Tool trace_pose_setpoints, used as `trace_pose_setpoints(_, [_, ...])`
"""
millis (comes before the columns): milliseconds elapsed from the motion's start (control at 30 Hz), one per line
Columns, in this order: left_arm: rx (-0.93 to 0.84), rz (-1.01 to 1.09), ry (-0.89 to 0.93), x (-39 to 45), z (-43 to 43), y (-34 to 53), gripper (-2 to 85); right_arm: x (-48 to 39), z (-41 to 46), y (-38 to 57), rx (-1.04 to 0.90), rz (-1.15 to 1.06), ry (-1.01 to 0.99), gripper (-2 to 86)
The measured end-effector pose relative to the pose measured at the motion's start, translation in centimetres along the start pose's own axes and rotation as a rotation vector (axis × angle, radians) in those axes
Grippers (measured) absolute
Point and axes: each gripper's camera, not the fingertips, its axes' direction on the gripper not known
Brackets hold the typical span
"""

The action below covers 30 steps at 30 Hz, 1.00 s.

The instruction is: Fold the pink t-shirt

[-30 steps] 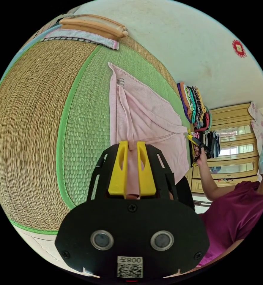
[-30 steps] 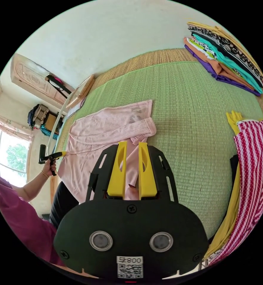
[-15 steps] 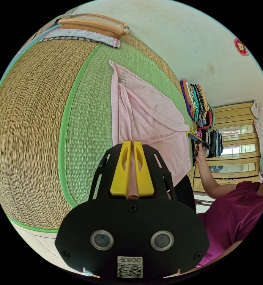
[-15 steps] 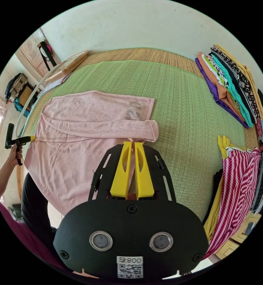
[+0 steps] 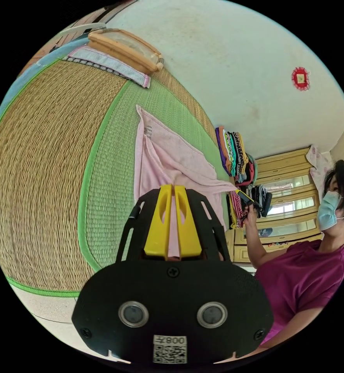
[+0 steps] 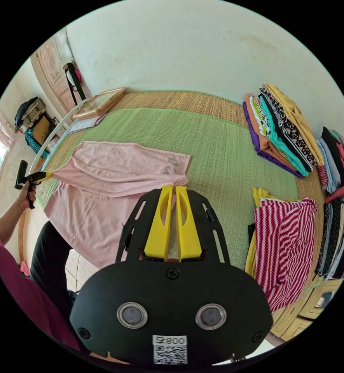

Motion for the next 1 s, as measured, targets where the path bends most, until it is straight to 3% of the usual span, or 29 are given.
trace_pose_setpoints(300, [0.166, 0.016, 0.126, -0.8, -3.1, -3.7, 0.8, 4.8, -2.0, -3.6, 0.049, 0.021, -0.130, 0.8])
trace_pose_setpoints(767, [0.164, -0.130, 0.104, -6.1, 2.1, -15.2, 1.0, 17.7, 13.3, -12.4, -0.225, 0.238, -0.375, 1.0])
trace_pose_setpoints(1000, [0.153, -0.168, 0.060, -7.2, 4.5, -17.9, 1.4, 21.5, 16.8, -13.3, -0.234, 0.316, -0.441, 1.5])
